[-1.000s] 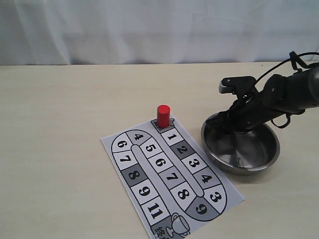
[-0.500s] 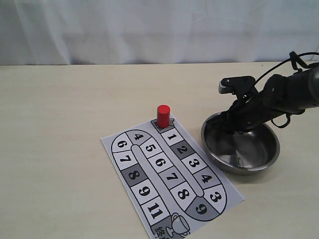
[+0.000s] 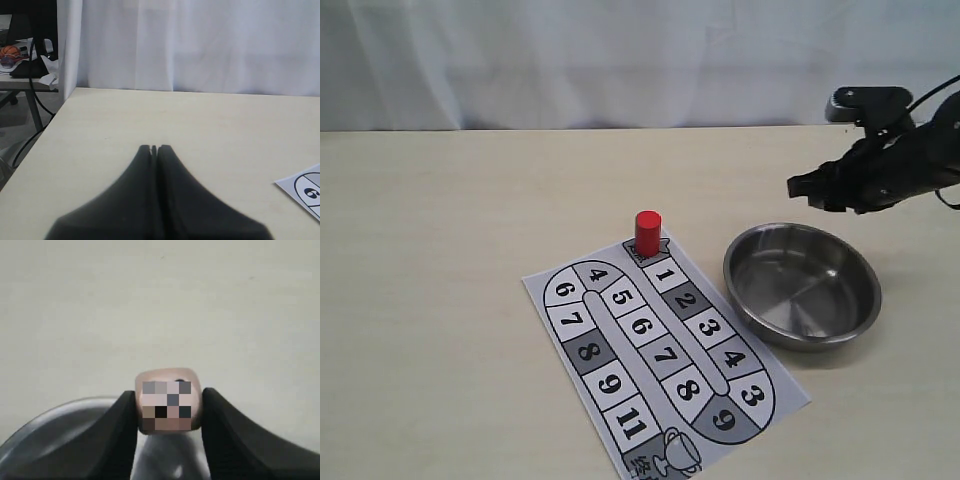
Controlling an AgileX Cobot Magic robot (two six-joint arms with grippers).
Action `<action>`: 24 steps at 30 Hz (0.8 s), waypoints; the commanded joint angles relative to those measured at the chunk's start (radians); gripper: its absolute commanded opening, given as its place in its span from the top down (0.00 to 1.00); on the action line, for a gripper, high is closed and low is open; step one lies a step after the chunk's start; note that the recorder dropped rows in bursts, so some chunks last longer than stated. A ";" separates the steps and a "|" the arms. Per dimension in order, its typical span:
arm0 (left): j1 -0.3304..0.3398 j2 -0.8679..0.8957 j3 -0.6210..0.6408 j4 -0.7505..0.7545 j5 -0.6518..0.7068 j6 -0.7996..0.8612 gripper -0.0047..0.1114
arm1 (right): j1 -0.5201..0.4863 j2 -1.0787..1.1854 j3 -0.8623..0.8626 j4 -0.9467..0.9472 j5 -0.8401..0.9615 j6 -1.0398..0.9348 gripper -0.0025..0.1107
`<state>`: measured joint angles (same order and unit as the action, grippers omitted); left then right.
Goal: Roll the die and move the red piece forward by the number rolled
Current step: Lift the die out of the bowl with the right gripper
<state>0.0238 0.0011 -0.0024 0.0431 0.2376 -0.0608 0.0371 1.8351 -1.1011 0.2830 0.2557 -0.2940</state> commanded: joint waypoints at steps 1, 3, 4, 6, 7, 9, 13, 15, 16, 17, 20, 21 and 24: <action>0.000 -0.001 0.002 -0.001 -0.004 -0.004 0.96 | -0.070 0.078 -0.050 -0.011 -0.083 0.010 0.94; 0.000 -0.001 0.002 -0.001 -0.004 -0.004 0.96 | -0.092 0.145 -0.141 -0.011 0.033 0.001 0.94; 0.000 -0.001 0.002 -0.001 -0.009 -0.004 0.96 | -0.095 0.173 -0.184 -0.011 0.078 0.001 0.94; 0.000 -0.001 0.002 -0.001 -0.010 -0.004 0.96 | -0.100 0.217 -0.261 -0.013 0.140 0.001 0.94; 0.000 -0.001 0.002 -0.001 -0.010 -0.004 0.96 | -0.100 0.237 -0.293 -0.013 0.156 0.001 0.94; 0.000 -0.001 0.002 -0.001 -0.010 -0.004 0.96 | -0.100 0.268 -0.338 -0.015 0.164 0.001 0.94; 0.000 -0.001 0.002 -0.001 -0.010 -0.004 0.96 | -0.100 0.311 -0.381 -0.012 0.149 -0.001 0.94; 0.000 -0.001 0.002 -0.001 -0.010 -0.004 0.96 | -0.100 0.323 -0.395 0.040 0.168 -0.011 0.94; 0.000 -0.001 0.002 -0.001 -0.010 -0.004 0.96 | -0.097 0.328 -0.406 0.092 0.196 -0.058 0.93; 0.000 -0.001 0.002 -0.001 -0.010 -0.004 0.96 | -0.097 0.336 -0.421 0.180 0.249 -0.161 0.90; 0.000 -0.001 0.002 -0.001 -0.010 -0.004 0.96 | -0.097 0.351 -0.456 0.513 0.406 -0.490 0.73; 0.000 -0.001 0.002 -0.001 -0.010 -0.004 0.96 | -0.097 0.353 -0.456 0.596 0.425 -0.541 0.64; 0.000 -0.001 0.002 -0.001 -0.010 -0.004 0.96 | -0.092 0.353 -0.456 0.651 0.382 -0.515 0.41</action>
<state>0.0238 0.0011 -0.0024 0.0431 0.2376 -0.0608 -0.0551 2.1899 -1.5473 0.8438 0.6540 -0.7590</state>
